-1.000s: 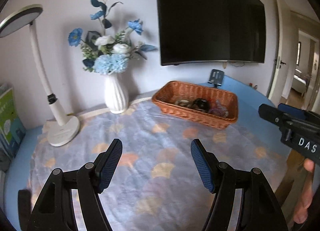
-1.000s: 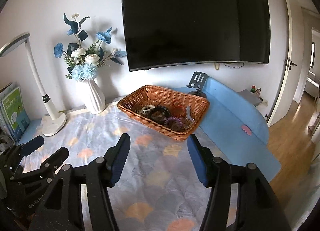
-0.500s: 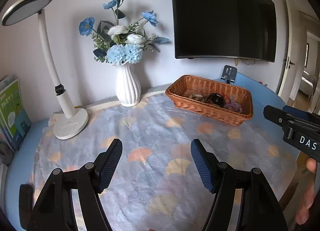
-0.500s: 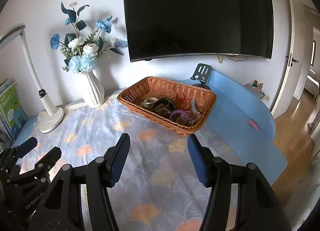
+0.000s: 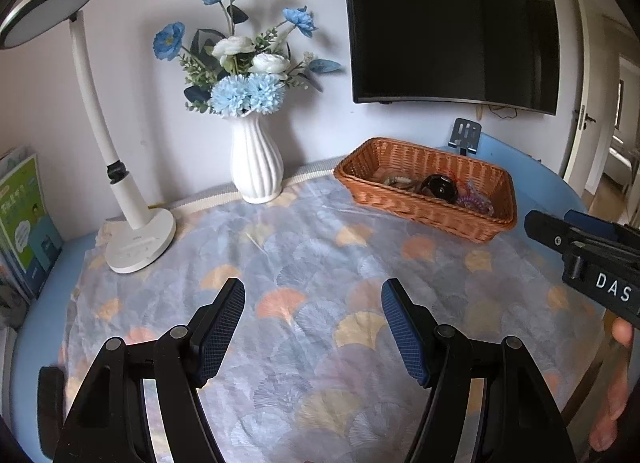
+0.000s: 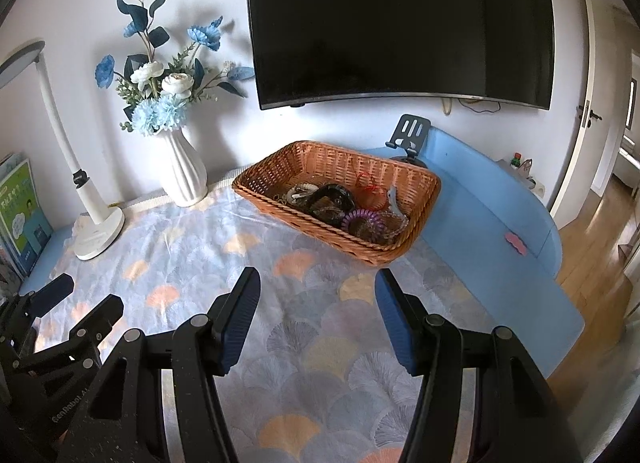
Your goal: Organize jewelry
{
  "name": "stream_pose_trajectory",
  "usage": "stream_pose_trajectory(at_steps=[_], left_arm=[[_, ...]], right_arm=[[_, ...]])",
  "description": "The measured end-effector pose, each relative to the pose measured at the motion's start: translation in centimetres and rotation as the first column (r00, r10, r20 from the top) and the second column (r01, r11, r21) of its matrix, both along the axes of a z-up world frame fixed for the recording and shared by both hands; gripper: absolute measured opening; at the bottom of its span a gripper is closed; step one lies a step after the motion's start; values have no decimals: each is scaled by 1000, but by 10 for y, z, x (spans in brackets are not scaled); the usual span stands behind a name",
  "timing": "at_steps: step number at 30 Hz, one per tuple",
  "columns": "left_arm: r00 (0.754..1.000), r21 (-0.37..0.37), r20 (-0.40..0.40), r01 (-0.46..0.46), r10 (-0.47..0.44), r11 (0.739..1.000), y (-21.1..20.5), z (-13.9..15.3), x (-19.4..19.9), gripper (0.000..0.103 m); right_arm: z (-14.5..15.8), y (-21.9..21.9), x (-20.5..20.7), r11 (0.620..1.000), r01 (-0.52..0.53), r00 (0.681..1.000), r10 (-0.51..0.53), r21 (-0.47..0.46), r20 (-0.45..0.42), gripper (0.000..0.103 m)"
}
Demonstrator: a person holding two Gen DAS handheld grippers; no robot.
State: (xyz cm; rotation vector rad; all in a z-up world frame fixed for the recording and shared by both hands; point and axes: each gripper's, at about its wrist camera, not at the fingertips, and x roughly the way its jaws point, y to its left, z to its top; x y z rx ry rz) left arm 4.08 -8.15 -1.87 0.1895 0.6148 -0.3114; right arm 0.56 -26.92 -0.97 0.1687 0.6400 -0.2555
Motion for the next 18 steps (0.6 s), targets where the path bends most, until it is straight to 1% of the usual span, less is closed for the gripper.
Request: stream_pose_trajectory(at_steps=[18], left_arm=[[1000, 24, -6, 18, -18, 1000, -11, -6, 1, 72]], right_arm=[[-5, -4, 5, 1000, 1, 1000, 0, 17, -9, 62]])
